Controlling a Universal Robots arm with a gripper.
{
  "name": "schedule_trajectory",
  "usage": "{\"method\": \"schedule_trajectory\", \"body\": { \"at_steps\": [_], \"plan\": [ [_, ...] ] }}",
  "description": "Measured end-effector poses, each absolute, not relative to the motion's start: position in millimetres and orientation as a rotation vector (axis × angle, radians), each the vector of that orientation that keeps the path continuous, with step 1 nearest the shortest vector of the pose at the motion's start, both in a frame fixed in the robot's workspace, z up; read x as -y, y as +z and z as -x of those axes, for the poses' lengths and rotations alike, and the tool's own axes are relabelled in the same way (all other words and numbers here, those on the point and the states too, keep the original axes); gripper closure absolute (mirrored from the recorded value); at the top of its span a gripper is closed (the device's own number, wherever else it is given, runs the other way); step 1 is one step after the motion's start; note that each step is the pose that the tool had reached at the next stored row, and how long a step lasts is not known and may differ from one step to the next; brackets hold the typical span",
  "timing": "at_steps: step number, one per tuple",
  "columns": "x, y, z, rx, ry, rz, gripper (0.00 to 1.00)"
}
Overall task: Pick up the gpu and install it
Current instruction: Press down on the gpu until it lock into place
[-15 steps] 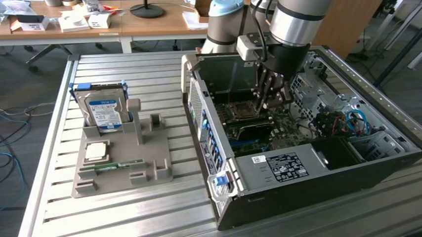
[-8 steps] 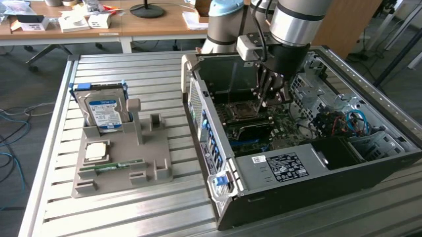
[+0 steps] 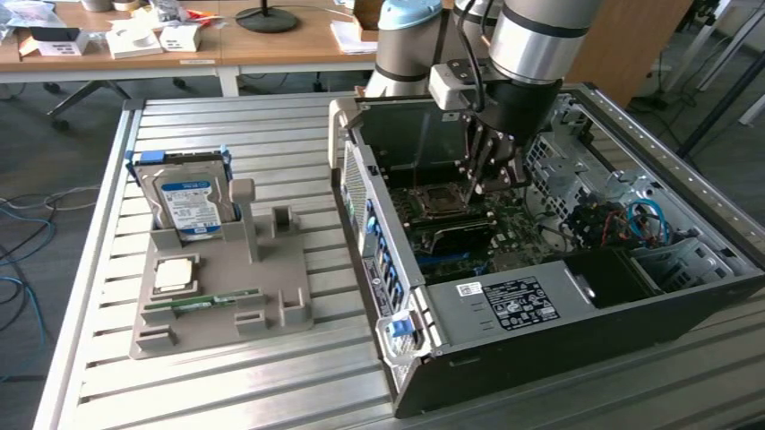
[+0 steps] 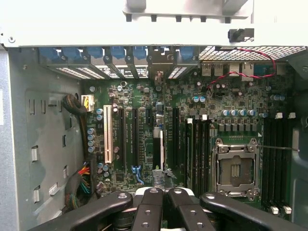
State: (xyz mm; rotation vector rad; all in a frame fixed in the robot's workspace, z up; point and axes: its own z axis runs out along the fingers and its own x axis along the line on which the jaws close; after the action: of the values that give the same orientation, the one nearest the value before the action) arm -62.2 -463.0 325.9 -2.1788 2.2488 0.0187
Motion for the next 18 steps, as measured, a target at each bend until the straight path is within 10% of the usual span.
{"method": "schedule_trajectory", "body": {
  "at_steps": [18],
  "plan": [
    [463.0,311.5,62.3,-2.248,0.021,2.178,0.89]
  ]
}}
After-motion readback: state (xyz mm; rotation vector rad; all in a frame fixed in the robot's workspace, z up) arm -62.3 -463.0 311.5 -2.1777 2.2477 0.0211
